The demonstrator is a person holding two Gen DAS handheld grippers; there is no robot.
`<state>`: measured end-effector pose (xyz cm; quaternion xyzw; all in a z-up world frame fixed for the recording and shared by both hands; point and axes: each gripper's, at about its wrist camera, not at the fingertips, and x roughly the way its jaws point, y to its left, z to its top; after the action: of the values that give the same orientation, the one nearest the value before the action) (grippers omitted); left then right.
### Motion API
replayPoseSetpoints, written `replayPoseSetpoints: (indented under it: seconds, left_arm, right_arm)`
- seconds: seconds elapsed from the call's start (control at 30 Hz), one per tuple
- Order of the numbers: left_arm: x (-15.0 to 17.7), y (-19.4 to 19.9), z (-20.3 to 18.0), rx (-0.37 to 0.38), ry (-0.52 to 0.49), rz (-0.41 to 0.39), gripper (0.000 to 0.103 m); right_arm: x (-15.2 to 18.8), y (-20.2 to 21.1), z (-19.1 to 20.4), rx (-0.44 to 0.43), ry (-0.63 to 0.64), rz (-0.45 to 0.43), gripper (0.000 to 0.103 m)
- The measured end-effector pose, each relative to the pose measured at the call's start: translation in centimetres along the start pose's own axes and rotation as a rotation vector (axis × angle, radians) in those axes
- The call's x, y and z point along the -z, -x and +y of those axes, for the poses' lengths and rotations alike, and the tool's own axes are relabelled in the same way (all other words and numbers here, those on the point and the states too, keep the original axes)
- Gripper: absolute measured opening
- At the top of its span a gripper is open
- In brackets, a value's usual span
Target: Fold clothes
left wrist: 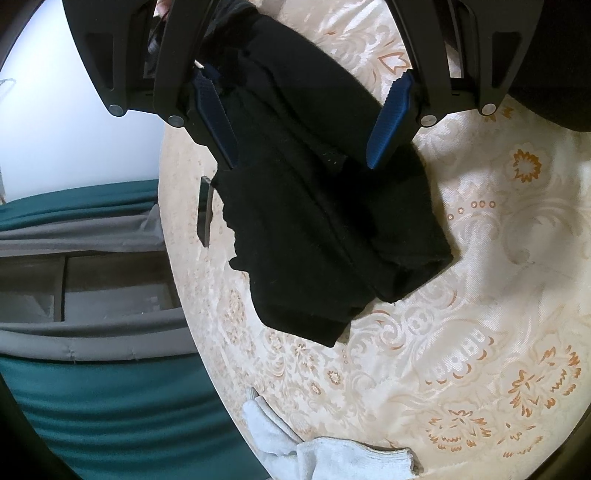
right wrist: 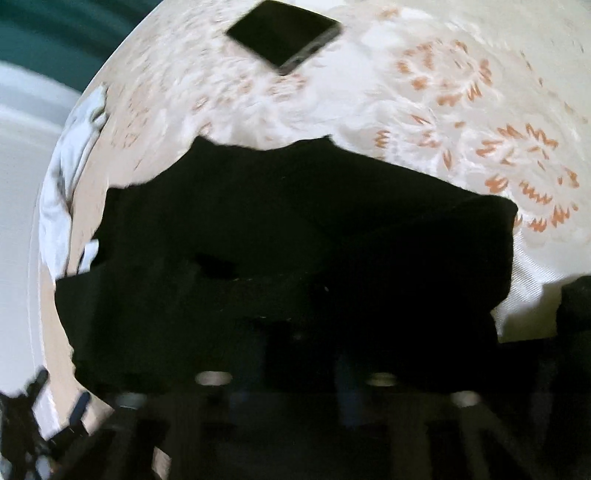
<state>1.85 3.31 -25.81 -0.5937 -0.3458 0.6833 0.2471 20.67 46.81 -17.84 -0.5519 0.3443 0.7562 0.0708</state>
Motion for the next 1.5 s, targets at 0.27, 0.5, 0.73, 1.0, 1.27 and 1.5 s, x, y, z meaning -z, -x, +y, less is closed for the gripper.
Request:
replayPoseSetpoints:
  seconds: [0.27,0.5,0.73,1.0,1.27,1.5]
  left_arm:
    - [-0.3,0.7,0.6,0.089,0.049,-0.023,0.074]
    - [-0.4,1.2,0.5,0.123,0.079,-0.025,0.074]
    - [-2.3,0.4,-4.0,-0.027,-0.057,-0.038,0.071]
    - [-4.6,-3.7,-7.8,-0.207,-0.248,0.025,0.017]
    - [-5.5,-9.4,-2.7,-0.387,-0.174,0.125,0.004]
    - [-5.8,-9.6,-1.6,-0.337,-0.133,0.105,0.004]
  right_arm:
    - [1.2,6.0,3.2,-0.062,0.065,-0.142,0.007]
    - [0.8,11.1,3.5,-0.041,0.096,-0.240,0.007]
    - [2.9,3.9,-2.6,0.085,-0.049,0.000,0.013]
    - [1.8,7.8,1.5,0.156,0.088,-0.175,0.035]
    - [0.2,2.3,7.5,0.073,0.222,-0.043,0.007]
    - [-1.4,0.5,-0.9,0.168,0.004,-0.073,0.003]
